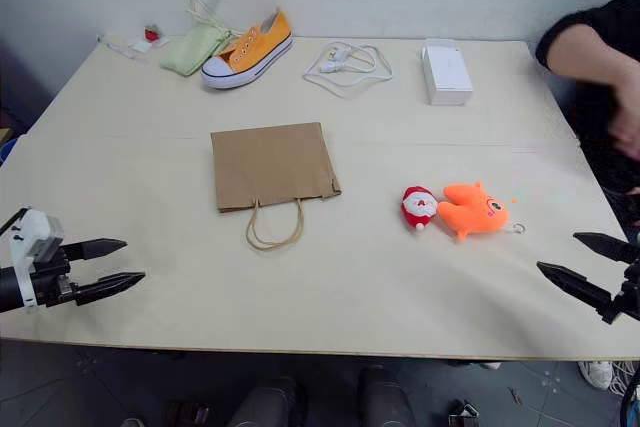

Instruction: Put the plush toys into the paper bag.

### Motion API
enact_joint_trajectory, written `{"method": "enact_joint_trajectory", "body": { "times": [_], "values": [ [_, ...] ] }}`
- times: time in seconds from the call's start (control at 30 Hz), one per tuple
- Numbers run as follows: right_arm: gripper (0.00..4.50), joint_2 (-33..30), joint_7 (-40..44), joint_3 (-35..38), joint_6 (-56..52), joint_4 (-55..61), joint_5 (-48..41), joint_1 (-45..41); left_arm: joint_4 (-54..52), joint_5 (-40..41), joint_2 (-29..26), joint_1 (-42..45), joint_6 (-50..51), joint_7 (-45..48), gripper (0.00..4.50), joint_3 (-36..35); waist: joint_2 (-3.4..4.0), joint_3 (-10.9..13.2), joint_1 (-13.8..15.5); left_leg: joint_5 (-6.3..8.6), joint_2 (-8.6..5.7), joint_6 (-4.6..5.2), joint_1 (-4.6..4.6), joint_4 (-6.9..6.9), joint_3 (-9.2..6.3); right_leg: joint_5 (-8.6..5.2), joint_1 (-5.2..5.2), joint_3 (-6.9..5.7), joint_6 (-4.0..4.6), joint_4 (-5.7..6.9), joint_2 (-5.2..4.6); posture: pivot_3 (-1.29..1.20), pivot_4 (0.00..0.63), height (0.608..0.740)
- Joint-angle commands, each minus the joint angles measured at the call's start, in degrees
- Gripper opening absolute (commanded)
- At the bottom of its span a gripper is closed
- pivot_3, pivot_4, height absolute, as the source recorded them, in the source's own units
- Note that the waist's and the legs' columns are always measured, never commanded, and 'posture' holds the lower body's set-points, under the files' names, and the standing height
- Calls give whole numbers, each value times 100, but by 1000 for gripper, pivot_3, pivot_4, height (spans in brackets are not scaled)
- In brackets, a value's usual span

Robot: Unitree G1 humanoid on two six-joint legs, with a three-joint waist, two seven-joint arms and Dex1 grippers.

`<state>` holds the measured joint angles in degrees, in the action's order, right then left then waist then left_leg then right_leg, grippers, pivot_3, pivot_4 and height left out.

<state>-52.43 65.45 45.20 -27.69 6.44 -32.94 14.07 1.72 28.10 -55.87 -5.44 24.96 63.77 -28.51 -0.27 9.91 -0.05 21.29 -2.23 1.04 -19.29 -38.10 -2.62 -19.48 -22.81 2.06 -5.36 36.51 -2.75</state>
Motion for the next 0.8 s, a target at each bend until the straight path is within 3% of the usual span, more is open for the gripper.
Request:
{"method": "enact_joint_trajectory", "body": {
  "times": [0.03,0.67,0.8],
  "values": [
    [4500,-84,-35,28,156,-19,-23,-119,-131,25,-21,34,-125,-45,4477,-205,0,0,-1,0,0,1,2,0,0,0,0,1,0,1,0,0,150,740],
    [4500,94,-147,205,363,150,-21,297,228,-201,-46,722,-280,-159,4477,242,0,0,-3,-6,-1,-15,1,0,1,0,0,1,0,-1,0,0,150,740],
    [4500,48,-175,292,212,689,-224,368,123,-174,-72,1281,-328,-51,4477,627,1,0,1,-7,-1,-15,1,0,1,0,0,1,0,0,0,0,150,740]
  ]
}}
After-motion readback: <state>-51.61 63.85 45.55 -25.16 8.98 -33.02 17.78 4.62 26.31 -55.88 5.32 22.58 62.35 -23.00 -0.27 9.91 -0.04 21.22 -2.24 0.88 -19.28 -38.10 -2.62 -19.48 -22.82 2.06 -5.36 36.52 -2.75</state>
